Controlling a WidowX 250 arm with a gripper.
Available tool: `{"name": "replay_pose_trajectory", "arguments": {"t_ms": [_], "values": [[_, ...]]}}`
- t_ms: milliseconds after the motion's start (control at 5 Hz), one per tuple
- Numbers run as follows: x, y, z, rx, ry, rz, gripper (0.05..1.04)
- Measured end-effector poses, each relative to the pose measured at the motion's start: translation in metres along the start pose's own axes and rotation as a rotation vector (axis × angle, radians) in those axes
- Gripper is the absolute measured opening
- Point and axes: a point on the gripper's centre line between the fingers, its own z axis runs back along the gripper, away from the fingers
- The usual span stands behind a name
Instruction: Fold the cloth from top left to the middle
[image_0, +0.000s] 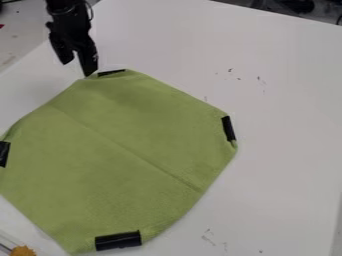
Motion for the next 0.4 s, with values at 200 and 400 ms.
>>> {"name": "replay_pose_trajectory", "arguments": {"t_ms": [200, 400], "values": [[0.018, -0.005, -0.007, -0.014, 0.003, -0.032, 1.001], [0.027, -0.007, -0.020, -0.017, -0.003, -0.046, 1.001]]}}
